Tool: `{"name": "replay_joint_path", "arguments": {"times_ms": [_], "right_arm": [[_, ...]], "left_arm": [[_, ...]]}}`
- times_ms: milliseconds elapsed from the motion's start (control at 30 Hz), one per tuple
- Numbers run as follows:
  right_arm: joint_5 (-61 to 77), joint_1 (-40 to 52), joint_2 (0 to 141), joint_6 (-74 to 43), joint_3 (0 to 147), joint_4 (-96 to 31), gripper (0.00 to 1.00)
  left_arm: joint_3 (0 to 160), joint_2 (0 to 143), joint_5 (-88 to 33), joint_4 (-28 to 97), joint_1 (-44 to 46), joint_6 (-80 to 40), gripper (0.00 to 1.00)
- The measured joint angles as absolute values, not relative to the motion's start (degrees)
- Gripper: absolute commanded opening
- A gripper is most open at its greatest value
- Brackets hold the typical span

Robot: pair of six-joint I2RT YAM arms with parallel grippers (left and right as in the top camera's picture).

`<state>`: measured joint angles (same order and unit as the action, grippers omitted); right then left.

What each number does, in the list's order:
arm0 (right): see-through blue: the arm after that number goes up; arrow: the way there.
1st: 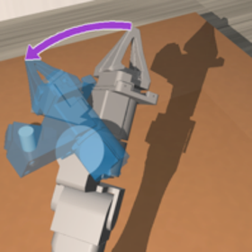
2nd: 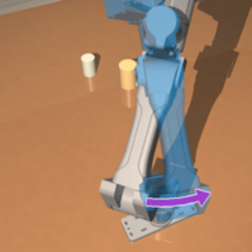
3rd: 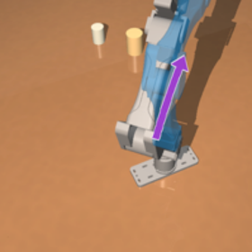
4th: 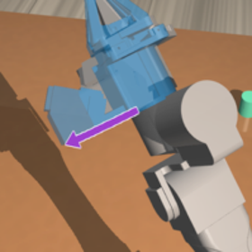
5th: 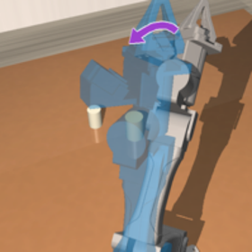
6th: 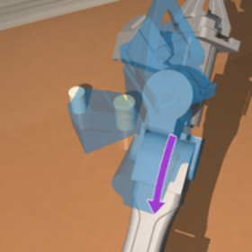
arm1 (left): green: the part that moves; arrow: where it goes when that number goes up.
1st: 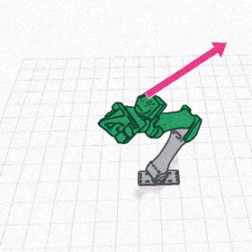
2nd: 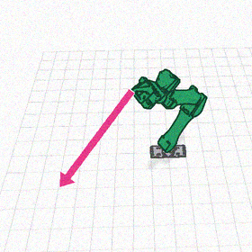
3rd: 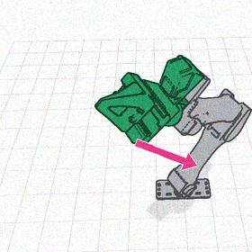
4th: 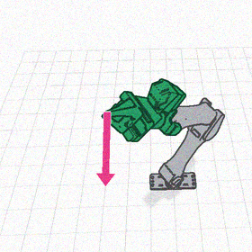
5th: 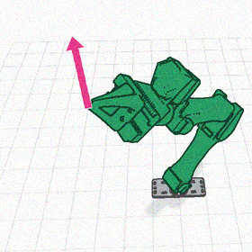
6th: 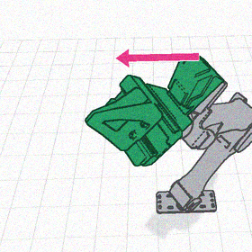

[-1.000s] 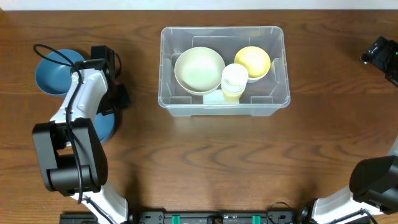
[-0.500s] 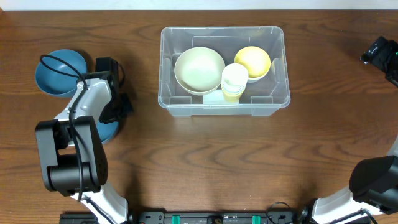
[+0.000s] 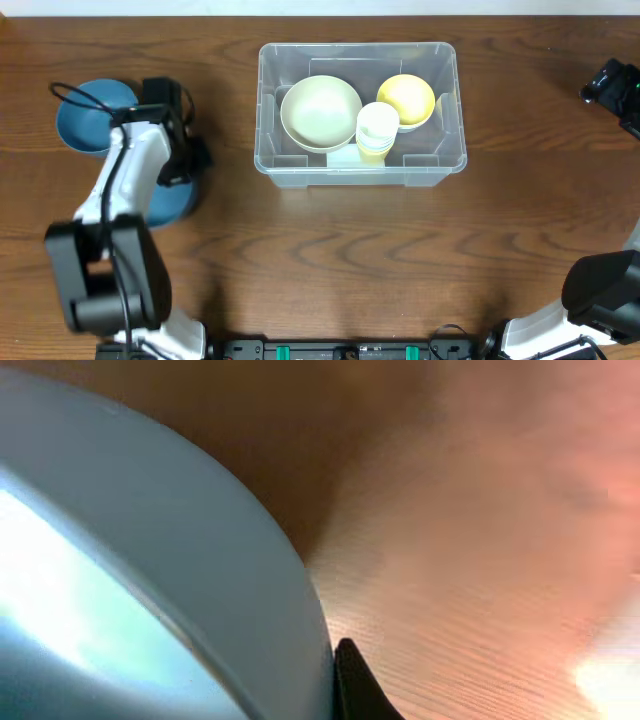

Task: Pack container
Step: 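Grasp the front blue bowl rim with the left gripper and lift, then lower the blue bowl into the cream bowl and release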

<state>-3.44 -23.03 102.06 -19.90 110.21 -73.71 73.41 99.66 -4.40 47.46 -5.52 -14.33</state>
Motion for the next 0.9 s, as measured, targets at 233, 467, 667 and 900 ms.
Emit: {"name": "replay_joint_path", "arguments": {"times_ms": [233,467,667,900], "right_arm": [[-3.5,-23.0,102.1,-19.9,110.2,-73.7,0.99],[-3.5,-23.0,102.1,-19.9,110.2,-73.7,0.99],[-3.5,-23.0,102.1,-19.9,110.2,-73.7,0.99],[-3.5,-23.0,102.1,-19.9,110.2,-73.7,0.99]], "left_arm": [[79.4,84.2,-9.6,43.1,-1.2,-6.4,0.06],[79.9,78.4,-11.2,37.3,13.1,4.9,0.06],[79.9,83.3,-7.6,30.5,25.2,11.7,0.06],[79.9,90.8,-4.0,26.6,32.9,16.2,0.06]]}}
